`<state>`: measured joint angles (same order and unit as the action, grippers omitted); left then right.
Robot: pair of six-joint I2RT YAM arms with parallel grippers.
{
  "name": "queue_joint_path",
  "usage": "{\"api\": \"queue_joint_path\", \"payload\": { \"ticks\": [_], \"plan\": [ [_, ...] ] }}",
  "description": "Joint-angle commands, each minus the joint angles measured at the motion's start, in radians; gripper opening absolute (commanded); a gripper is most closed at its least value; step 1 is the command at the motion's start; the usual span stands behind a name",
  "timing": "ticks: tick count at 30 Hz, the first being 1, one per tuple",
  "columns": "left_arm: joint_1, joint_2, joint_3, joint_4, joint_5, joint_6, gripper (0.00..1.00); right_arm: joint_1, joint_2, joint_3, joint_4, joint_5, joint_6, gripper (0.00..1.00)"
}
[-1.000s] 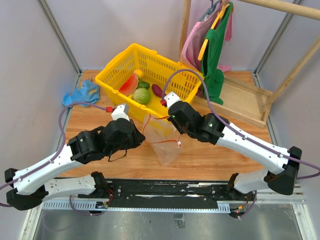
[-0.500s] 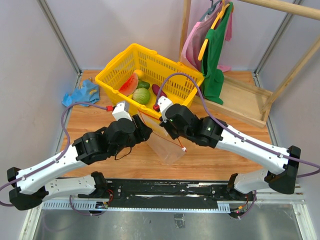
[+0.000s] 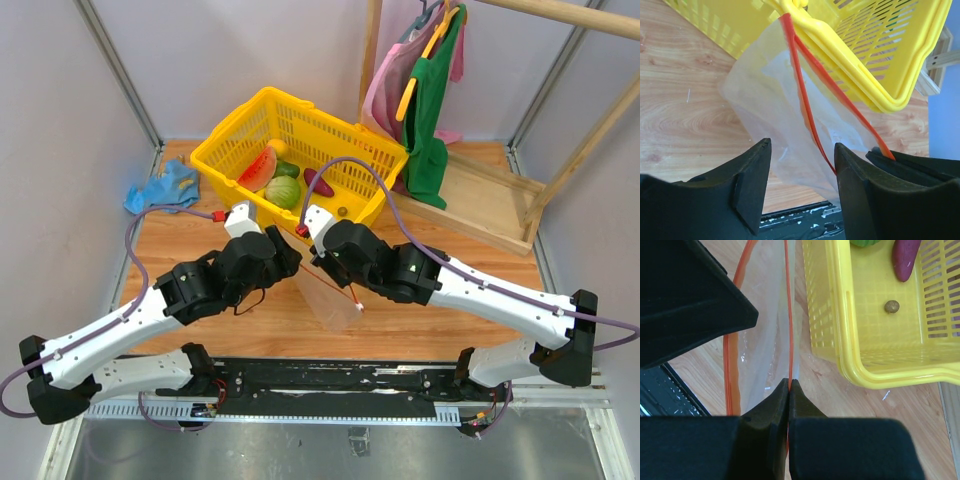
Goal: Place the food in the zip-top bag and seal the zipper
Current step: Open the zipper of the food storage bag at the center of the board.
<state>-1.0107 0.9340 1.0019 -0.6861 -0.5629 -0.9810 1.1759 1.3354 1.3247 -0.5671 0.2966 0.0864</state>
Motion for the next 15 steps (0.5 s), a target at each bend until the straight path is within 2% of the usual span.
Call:
{"api": "queue_joint_path", "payload": {
  "ticks": [1, 5, 7, 9, 14, 15],
  "plan": [
    [0.011, 0.000, -0.004, 0.041, 0.000, -0.010, 0.57, 0.021, 0.009, -0.006, 0.026, 0.028, -0.039, 0.01],
    [0.014, 0.006, -0.011, 0.048, 0.017, -0.012, 0.53, 0.021, 0.002, -0.007, 0.038, 0.045, -0.043, 0.01],
    [0.015, 0.013, -0.015, 0.056, 0.029, -0.012, 0.48, 0.021, -0.003, -0.008, 0.046, 0.054, -0.046, 0.01],
    [0.016, 0.019, -0.016, 0.054, 0.037, -0.009, 0.38, 0.021, -0.008, -0.014, 0.054, 0.074, -0.054, 0.01],
    [0.017, 0.011, -0.006, 0.023, 0.036, -0.006, 0.01, 0.011, -0.022, -0.033, 0.043, 0.187, -0.087, 0.01],
    [0.017, 0.006, -0.003, 0.014, 0.037, -0.003, 0.00, 0.003, -0.027, -0.036, 0.036, 0.193, -0.088, 0.01]
  ]
}}
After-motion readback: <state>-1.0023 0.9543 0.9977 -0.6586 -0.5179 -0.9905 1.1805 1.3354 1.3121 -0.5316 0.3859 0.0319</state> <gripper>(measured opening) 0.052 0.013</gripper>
